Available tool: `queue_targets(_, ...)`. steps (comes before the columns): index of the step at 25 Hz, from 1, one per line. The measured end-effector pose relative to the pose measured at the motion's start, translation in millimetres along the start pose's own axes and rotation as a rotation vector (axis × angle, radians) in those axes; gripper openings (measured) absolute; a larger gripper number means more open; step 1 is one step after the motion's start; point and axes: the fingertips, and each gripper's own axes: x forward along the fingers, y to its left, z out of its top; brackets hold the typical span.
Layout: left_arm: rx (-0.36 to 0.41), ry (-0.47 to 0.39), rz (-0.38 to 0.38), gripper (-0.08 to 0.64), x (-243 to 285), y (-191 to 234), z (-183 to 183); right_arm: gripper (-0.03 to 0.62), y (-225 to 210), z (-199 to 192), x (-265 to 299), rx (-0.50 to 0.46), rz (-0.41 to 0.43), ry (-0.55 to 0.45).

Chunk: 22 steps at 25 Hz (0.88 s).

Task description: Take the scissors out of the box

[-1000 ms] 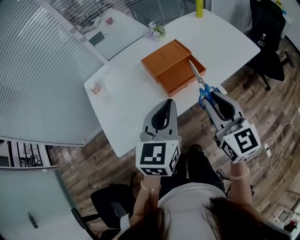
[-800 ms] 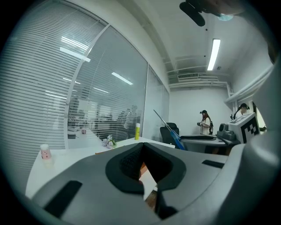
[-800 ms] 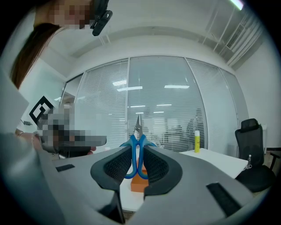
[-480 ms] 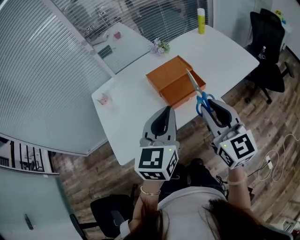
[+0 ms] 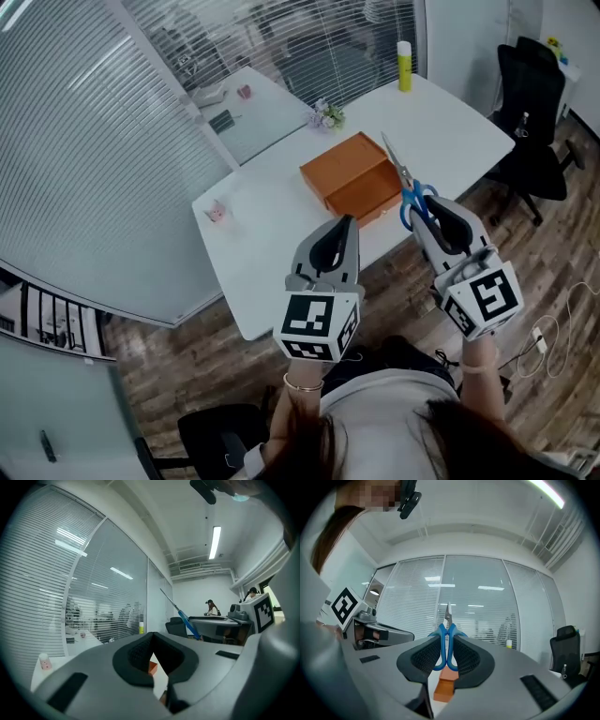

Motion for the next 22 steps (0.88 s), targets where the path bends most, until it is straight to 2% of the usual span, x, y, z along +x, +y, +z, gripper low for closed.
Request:
queue_targets(10,-0.029,-0.014,0.008,0.017,0.8,7.2,11.8,0.112,6.6,7.2,-5.4,-0.016,-0.002,0.001)
queue_targets(17,-0.062,0.021,0.014,0.017,11.0,2.6,-1.8,0.112,3.6,-4.0,-0.5,0.031,0.012,0.019)
queue_targets(22,-0.064,0.045,-0.003,0.017,17.9,-5.4,-10.1,0.112,3.5,-9.1,1.9,0.018,0.035,0.038)
